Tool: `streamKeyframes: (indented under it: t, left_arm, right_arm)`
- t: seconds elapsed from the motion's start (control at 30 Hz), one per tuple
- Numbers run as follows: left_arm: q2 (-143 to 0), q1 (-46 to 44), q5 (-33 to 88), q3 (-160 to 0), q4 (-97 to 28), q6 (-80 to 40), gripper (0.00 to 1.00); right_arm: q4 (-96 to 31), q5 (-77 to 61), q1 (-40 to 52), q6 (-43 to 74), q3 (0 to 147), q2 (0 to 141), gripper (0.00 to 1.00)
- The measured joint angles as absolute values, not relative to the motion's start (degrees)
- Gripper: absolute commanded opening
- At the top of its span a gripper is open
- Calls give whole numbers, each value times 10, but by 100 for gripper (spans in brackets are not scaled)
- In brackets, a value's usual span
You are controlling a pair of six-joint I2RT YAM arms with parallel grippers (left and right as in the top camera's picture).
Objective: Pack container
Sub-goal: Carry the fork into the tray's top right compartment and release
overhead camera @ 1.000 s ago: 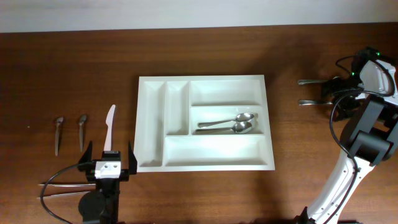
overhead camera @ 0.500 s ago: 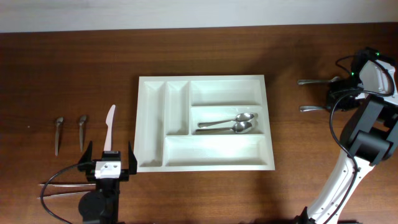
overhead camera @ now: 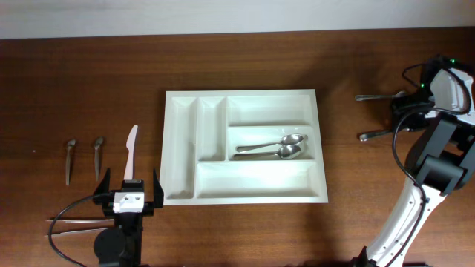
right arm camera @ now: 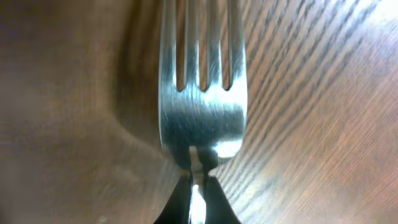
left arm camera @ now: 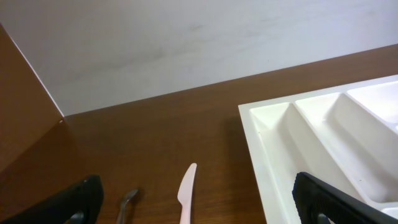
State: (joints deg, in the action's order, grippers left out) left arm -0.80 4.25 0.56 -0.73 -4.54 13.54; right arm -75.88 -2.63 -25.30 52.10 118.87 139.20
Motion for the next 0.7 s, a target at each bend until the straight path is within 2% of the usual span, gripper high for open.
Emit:
streamKeyframes:
  t: [0.3,0.47,0.7]
  left_arm:
    - [-8,43,6,-7,-45,135,99]
    - [-8,43,6,-7,-45,135,99]
    - [-8,43,6,-7,-45,135,99]
  right_arm:
    - [-850,-87,-189,586,1348,1395,4]
    - [-888,-114,-109,633,1414,1395,4]
    - [-913,-130,16,733,1428,1395,6]
